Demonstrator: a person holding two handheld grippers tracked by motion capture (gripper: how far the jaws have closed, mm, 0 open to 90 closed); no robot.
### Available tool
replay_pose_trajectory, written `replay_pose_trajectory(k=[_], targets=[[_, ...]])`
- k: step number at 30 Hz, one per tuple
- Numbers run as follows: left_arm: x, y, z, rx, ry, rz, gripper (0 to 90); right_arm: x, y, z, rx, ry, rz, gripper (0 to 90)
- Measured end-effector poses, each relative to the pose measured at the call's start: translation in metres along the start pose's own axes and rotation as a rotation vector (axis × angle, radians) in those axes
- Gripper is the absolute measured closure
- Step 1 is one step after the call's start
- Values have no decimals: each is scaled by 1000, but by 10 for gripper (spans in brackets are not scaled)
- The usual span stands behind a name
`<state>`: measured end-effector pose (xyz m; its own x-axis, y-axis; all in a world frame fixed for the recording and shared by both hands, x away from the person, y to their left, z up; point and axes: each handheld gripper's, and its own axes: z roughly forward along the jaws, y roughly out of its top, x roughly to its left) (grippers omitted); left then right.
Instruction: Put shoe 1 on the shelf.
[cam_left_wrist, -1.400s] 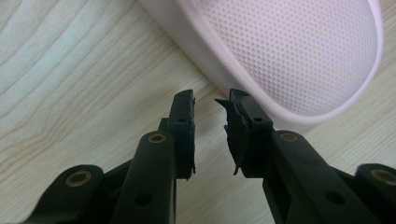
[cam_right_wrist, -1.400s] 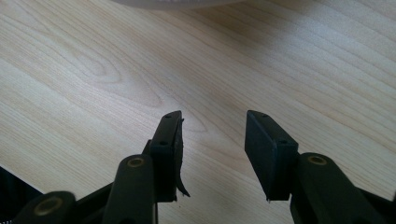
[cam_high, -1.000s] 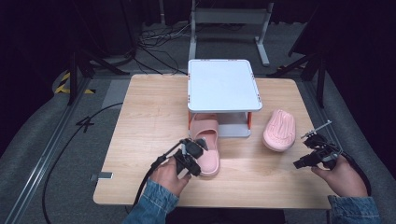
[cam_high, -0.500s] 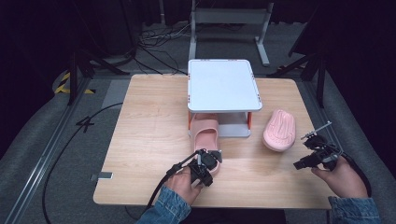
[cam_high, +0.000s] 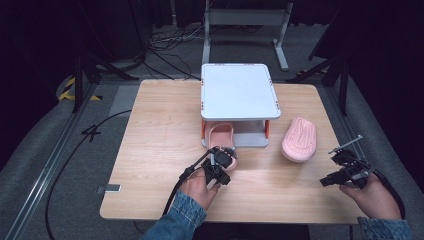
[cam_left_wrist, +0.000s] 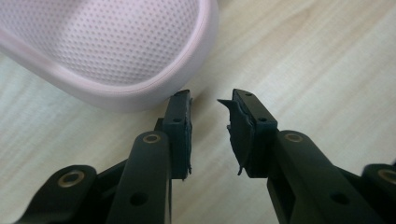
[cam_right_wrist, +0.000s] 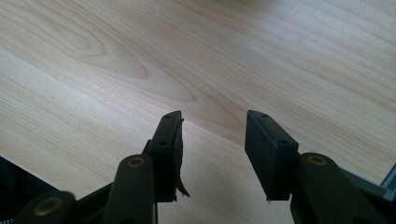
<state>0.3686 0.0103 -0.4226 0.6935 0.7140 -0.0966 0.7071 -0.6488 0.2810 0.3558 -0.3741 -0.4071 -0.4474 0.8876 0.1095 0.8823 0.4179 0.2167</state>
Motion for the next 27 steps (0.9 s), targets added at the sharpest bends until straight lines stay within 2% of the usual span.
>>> replay_pose_trajectory(k=[2, 5, 6, 14, 16, 17, 21, 27], targets=[[5, 3, 2, -9, -1, -13, 684, -1, -4, -1, 1, 1, 6, 568], [11, 9, 5, -17, 26, -33, 683, -3, -8, -2, 1, -2, 16, 568], [13, 12, 5, -19, 48, -33, 682, -3, -9, -2, 0, -5, 24, 568], [30, 28, 12, -53, 89, -50, 671, -4, -18, -3, 0, -10, 35, 570], [35, 31, 15, -61, 106, -65, 671, -4, -19, -3, 1, -11, 37, 571], [38, 33, 15, -59, 115, -52, 668, -3, -20, -2, -1, -12, 40, 571], [44, 39, 18, -82, 128, -66, 666, -4, -22, -2, 6, -12, 41, 570], [53, 48, 24, -94, 117, -68, 655, -4, -27, -2, 4, -18, 49, 570]])
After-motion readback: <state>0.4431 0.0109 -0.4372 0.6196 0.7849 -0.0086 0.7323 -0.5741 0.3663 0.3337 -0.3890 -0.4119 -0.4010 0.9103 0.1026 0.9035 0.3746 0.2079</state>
